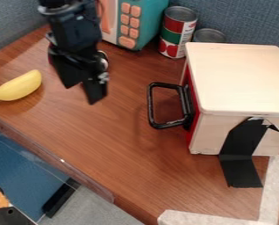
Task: Open the drawer
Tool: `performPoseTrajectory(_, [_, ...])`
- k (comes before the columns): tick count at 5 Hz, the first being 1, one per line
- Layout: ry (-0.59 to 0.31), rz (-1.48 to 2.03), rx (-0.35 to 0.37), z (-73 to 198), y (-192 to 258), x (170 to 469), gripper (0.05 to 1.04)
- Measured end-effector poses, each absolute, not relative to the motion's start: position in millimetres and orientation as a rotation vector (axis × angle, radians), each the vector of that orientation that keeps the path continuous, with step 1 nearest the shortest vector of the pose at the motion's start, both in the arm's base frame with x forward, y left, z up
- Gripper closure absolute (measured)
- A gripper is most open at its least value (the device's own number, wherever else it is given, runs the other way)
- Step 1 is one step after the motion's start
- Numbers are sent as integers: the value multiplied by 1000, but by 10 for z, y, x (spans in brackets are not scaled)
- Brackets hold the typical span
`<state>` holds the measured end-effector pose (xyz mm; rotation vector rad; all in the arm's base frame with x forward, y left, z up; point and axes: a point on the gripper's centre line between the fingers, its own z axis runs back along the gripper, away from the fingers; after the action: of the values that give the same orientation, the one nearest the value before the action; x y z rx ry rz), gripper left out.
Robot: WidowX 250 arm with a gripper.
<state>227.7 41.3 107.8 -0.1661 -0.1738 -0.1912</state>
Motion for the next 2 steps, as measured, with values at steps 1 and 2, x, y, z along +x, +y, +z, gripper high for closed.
performPoseTrajectory(1, [-133, -82, -173, 1009, 269, 2465, 83])
performPoseTrajectory(2, [-112, -7, -182, 941, 165, 2645, 83])
